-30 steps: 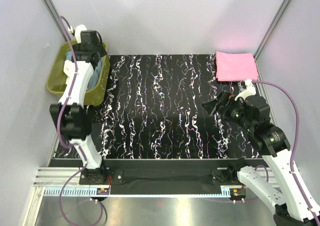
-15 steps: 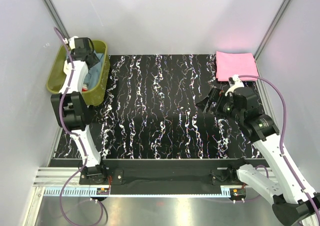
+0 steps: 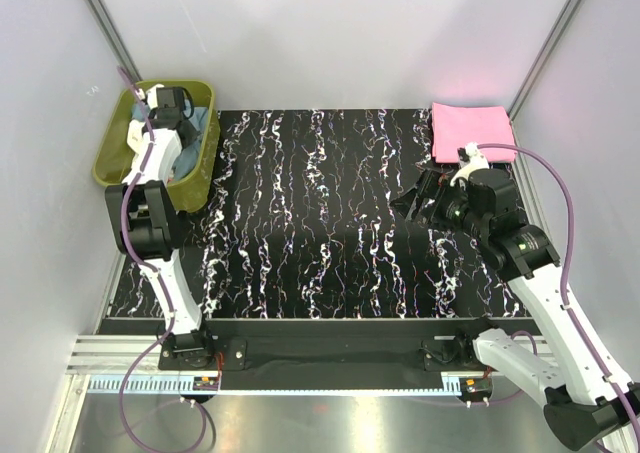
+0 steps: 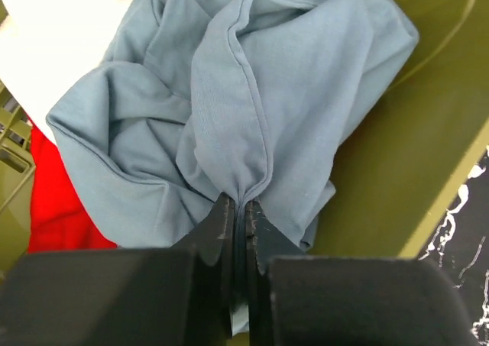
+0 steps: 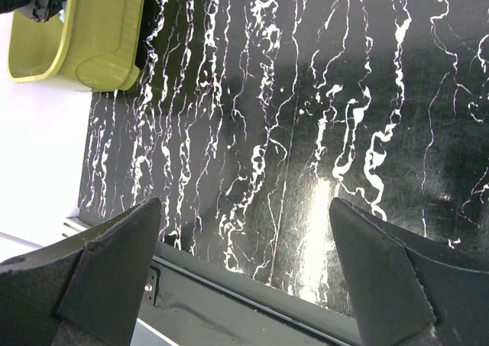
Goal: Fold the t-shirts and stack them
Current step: Grab the tshirt from the pile, then move the tshirt to the center of the board
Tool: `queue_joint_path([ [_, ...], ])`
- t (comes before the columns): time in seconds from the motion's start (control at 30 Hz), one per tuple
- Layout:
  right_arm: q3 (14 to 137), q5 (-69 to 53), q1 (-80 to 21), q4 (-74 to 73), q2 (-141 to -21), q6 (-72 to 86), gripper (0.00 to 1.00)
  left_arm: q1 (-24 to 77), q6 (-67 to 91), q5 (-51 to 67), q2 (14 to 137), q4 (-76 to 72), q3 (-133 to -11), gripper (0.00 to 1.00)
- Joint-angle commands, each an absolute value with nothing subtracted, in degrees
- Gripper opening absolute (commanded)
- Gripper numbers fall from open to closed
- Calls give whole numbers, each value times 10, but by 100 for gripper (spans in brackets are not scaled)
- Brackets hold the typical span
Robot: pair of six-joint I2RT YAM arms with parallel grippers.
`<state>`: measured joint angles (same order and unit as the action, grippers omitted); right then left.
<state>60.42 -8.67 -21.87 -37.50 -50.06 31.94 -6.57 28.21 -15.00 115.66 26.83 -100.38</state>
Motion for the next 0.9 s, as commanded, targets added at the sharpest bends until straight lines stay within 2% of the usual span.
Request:
queue_joint_path([
  [0.0, 632, -91, -221, -353, -495, 306, 99, -40, 261, -139, 1083, 234, -1030, 0],
  [0.17, 636, -95, -221, -339, -497, 294, 100, 29, 209, -148, 1006, 232, -1102, 0],
  [0.33, 649, -80, -221, -347, -500, 297, 100, 117, 178, -132, 914, 147, -1121, 0],
  [0.53, 631, -85, -221, -330, -482, 312, 100, 153, 264, -4, 804, 50, -1103, 0],
  [0.6, 629, -79, -221, -328, -483, 313, 100, 158, 296, 86, 783, 29, -1088, 0],
  [0.7, 642, -62, -221, -338, -496, 310, 100, 178, 327, 147, 766, 39, -1051, 0],
  [0.87, 652, -51, -222, -352, -512, 303, 100, 216, 381, 209, 718, 2, -845, 0],
])
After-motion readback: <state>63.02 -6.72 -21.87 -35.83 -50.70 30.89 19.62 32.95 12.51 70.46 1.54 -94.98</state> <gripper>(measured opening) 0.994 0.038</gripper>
